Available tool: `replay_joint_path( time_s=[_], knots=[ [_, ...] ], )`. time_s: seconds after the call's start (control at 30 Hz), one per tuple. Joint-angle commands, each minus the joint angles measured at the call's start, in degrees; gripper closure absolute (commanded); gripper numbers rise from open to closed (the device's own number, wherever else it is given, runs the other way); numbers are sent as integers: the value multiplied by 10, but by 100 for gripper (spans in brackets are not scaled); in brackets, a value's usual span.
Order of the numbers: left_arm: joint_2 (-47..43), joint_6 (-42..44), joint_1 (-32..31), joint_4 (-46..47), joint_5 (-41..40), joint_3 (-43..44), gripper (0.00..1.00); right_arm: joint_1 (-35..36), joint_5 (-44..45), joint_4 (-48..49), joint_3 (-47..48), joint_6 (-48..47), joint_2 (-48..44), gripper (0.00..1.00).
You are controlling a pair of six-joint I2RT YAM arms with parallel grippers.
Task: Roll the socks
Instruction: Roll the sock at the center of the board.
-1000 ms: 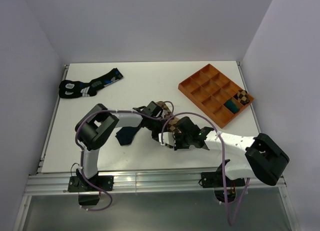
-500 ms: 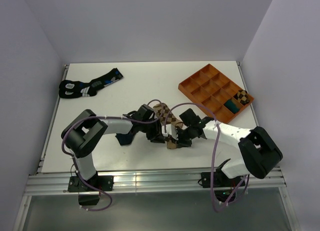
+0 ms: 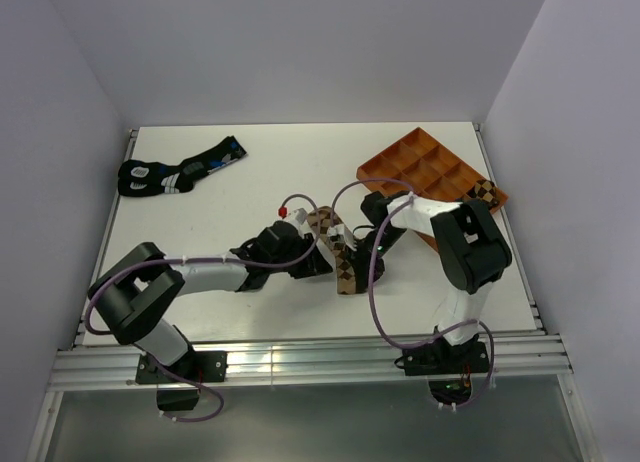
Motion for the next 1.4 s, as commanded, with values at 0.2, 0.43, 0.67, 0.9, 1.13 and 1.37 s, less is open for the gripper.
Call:
replay_joint_path(
  time_s=[0.2, 0.43, 0.67, 0.9, 1.13, 1.37],
  knots=[
    [-23, 201, -63, 199, -78, -36, 64, -23, 1, -94, 68, 15, 93, 86],
    [20, 235, -65, 341, -24, -72, 59, -33, -5, -106, 87, 25, 116, 86],
    [84, 223, -74, 434, 31, -66, 57, -39, -6, -116, 100, 29, 120, 86],
    [140, 210, -78, 489, 71, -69, 57, -48, -12, -118, 103, 34, 122, 86],
    [159, 224, -85, 476, 86, -59, 51, -60, -13, -124, 108, 33, 128, 87],
    [172, 246, -91, 439, 78, -41, 50, -70, -24, -146, 118, 16, 136, 87]
  ],
)
